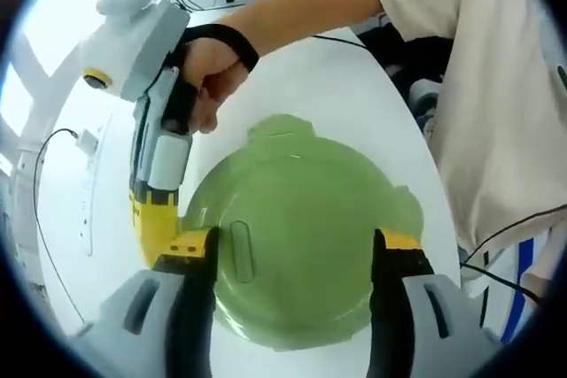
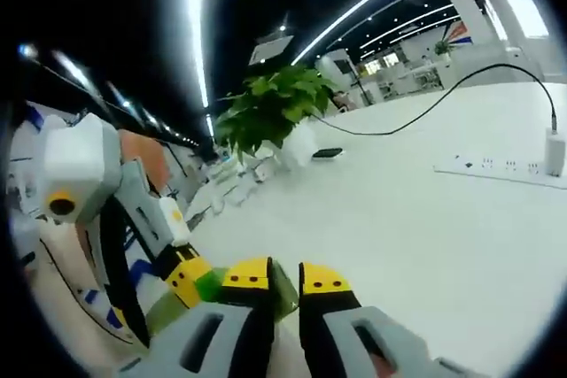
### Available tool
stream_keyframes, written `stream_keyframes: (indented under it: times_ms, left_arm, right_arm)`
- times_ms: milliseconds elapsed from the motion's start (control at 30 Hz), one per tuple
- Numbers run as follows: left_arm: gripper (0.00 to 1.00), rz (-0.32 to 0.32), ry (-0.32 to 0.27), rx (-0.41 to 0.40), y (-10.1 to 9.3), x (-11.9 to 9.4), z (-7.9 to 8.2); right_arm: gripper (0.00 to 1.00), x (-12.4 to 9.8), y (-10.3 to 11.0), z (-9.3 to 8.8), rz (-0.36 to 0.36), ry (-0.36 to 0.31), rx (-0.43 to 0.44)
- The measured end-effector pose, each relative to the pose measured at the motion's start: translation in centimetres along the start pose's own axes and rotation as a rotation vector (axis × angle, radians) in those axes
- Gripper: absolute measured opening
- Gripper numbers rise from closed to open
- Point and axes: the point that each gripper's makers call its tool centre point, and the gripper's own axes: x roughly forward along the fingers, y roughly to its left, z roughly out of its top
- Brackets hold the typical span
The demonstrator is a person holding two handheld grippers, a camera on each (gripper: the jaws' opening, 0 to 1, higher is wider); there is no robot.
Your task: Open container latches remove lid place lid upside down on tabletop take tomato from container place on tabletop
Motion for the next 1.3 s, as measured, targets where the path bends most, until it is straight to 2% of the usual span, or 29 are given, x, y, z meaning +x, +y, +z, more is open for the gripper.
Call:
stream_keyframes:
  times_ms: [67,200,300,333,500,567,800,900,967,1067,1133,1200,1300]
  left_arm:
    - [0.6,0.0,-0.003,-0.001,-0.1,0.0,0.0]
    - [0.61,-0.001,-0.005,0.001,-0.1,0.0,-0.1]
    - [0.61,-0.002,-0.005,0.004,0.0,0.0,-0.2]
    - [0.61,-0.003,-0.008,0.005,0.0,0.0,-0.2]
    - [0.61,-0.004,-0.013,0.011,0.0,0.0,-0.2]
    - [0.62,-0.004,-0.018,0.011,0.0,0.0,-0.3]
    - [0.62,-0.002,-0.049,0.006,-0.1,0.0,-0.3]
    - [0.63,-0.003,-0.079,0.012,-0.1,0.0,-0.3]
    - [0.64,-0.001,-0.1,0.017,-0.2,0.0,-0.2]
    - [0.64,0.017,-0.171,0.004,-0.1,0.0,0.5]
    - [0.68,0.04,-0.217,0.024,0.0,-0.2,0.5]
    - [0.72,0.067,-0.261,0.033,0.2,-0.6,0.7]
    - [0.73,0.108,-0.29,0.041,0.3,-1.0,0.5]
  right_arm:
    - [0.05,0.0,-0.3,0.2,-0.003,-0.008,-0.004]
    - [0.05,-0.5,-0.4,1.6,0.003,-0.086,0.036]
    - [0.16,-1.0,0.1,2.6,0.003,-0.129,0.005]
    - [0.17,-1.3,0.5,3.0,0.01,-0.141,0.002]
    - [0.16,-2.1,0.5,3.5,-0.023,-0.163,-0.013]
    - [0.18,-2.6,0.6,3.9,-0.024,-0.192,-0.02]
    - [0.24,-4.1,1.8,4.5,-0.021,-0.226,-0.073]
    - [0.26,-4.5,2.0,5.0,-0.038,-0.235,-0.118]
    - [0.3,-4.8,1.9,5.4,-0.058,-0.247,-0.155]
    - [0.34,-5.3,3.0,5.8,-0.031,-0.263,-0.207]
    - [0.41,-5.5,3.2,5.8,-0.043,-0.264,-0.239]
    - [0.42,-5.8,3.4,6.1,-0.059,-0.28,-0.255]
    - [0.42,-6.6,3.2,6.9,-0.111,-0.314,-0.304]
